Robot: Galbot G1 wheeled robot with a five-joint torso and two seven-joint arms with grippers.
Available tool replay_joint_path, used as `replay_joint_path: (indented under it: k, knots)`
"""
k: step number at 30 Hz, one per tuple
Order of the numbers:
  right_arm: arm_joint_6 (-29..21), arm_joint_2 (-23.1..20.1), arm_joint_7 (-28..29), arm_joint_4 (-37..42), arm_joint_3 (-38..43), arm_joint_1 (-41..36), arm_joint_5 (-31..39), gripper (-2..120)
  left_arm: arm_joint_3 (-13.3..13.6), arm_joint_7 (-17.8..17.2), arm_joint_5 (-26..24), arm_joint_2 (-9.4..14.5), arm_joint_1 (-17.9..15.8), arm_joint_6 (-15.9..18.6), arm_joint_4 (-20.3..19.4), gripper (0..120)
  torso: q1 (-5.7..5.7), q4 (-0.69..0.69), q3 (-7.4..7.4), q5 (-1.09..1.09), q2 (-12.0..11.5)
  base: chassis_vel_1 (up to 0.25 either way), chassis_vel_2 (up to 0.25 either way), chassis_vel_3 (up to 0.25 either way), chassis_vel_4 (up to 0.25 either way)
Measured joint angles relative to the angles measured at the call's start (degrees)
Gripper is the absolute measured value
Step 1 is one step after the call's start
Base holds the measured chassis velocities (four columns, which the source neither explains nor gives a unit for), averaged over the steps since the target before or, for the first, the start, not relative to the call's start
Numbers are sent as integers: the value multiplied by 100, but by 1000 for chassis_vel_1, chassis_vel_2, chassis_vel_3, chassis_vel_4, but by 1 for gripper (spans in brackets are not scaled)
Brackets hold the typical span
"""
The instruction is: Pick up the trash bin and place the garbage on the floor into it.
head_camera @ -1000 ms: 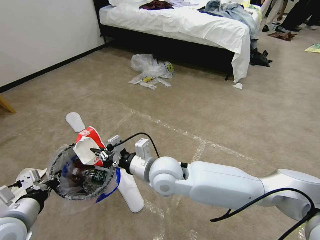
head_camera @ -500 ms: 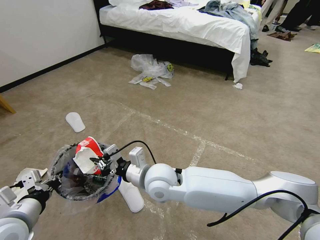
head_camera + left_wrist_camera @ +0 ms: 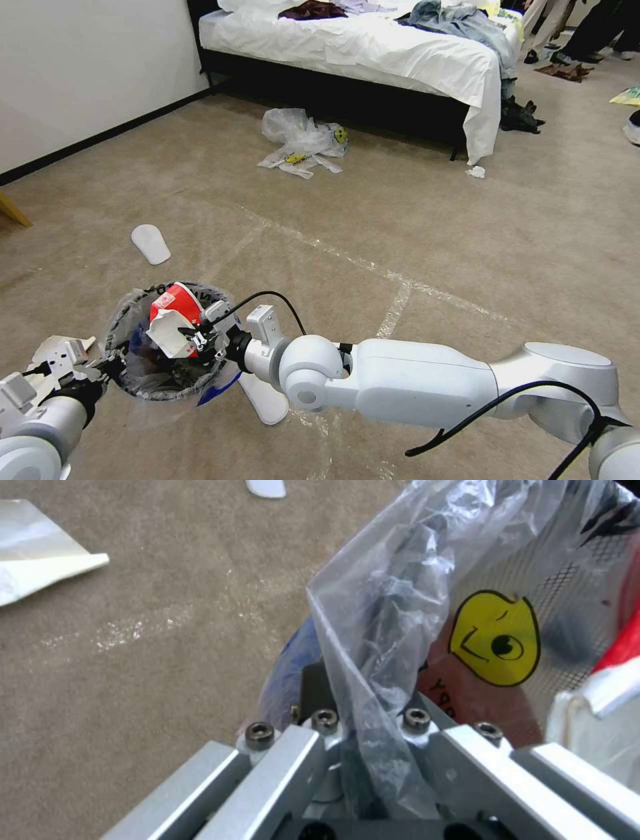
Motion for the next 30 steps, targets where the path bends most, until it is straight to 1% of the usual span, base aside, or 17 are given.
replay_joint_path:
  k: [6, 7, 8, 11, 14, 16, 18, 19, 20, 21, 22, 23, 25, 26, 28, 29, 30]
  knots:
    - [-18, -15, 46, -1, -26, -36, -53, 1, 3, 1, 0, -1, -5, -2, 17, 1, 0, 0, 0, 0, 0, 0, 0, 0, 0]
    - [-23, -25, 56, 11, -26, -37, -62, 5, 6, 1, 1, -2, -12, -2, 28, 1, 0, 0, 0, 0, 0, 0, 0, 0, 0]
    - [-23, -25, 56, 11, -26, -37, -62, 5, 6, 1, 1, -2, -12, -2, 28, 1, 0, 0, 0, 0, 0, 0, 0, 0, 0]
    - [-44, -54, 71, 54, -25, -37, -62, 22, 26, 1, 26, -4, -30, -5, 67, 1, 0, 0, 0, 0, 0, 0, 0, 0, 0]
    - [-46, -60, 73, 61, -23, -34, -62, 27, 31, 1, 36, -7, -31, -6, 75, 1, 0, 0, 0, 0, 0, 0, 0, 0, 0]
    - [-48, -88, 76, 92, -7, -25, -63, 42, 42, 4, 68, -18, -32, -12, 100, 1, 0, 0, 0, 0, 0, 0, 0, 0, 0]
    - [-50, -96, 76, 98, -3, -23, -63, 43, 43, 5, 72, -17, -31, -13, 104, 1, 0, 0, 0, 0, 0, 0, 0, 0, 0]
    - [-52, -109, 76, 109, 5, -18, -64, 50, 44, 6, 74, -18, -31, -14, 108, 1, 0, 0, 0, 0, 0, 0, 0, 0, 0]
    - [-52, -109, 76, 109, 5, -18, -64, 50, 44, 6, 74, -18, -31, -14, 108, 1, 0, 0, 0, 0, 0, 0, 0, 0, 0]
    - [-55, -124, 77, 122, 17, -16, -64, 53, 45, 7, 77, -18, -31, -15, 107, 1, 0, 0, 0, 0, 0, 0, 0, 0, 0]
    - [-58, -133, 80, 132, 23, -16, -63, 62, 46, 7, 80, -18, -30, -15, 108, 1, 0, 0, 0, 0, 0, 0, 0, 0, 0]
    - [-58, -133, 80, 132, 23, -16, -63, 62, 46, 7, 80, -18, -30, -15, 108, 1, 0, 0, 0, 0, 0, 0, 0, 0, 0]
    - [-63, -153, 98, 161, 38, -27, -68, 71, 46, 8, 85, -17, -28, -16, 108, 1, 0, 0, 0, 0, 0, 0, 0, 0, 0]
    - [-63, -153, 98, 161, 38, -27, -68, 71, 46, 8, 85, -17, -28, -16, 108, 1, 0, 0, 0, 0, 0, 0, 0, 0, 0]
    - [-67, -176, 111, 189, 70, -32, -70, 83, 52, 10, 102, -24, -23, -17, 121, 1, 0, 0, 0, 0, 0, 0, 0, 0, 0]
    - [-67, -176, 111, 189, 70, -32, -70, 83, 52, 10, 102, -24, -23, -17, 121, 1, 0, 0, 0, 0, 0, 0, 0, 0, 0]
    - [-69, -189, 119, 210, 100, -32, -70, 88, 59, 15, 119, -37, -15, -19, 131, 1, 0, 0, 0, 0, 0, 0, 0, 0, 0]
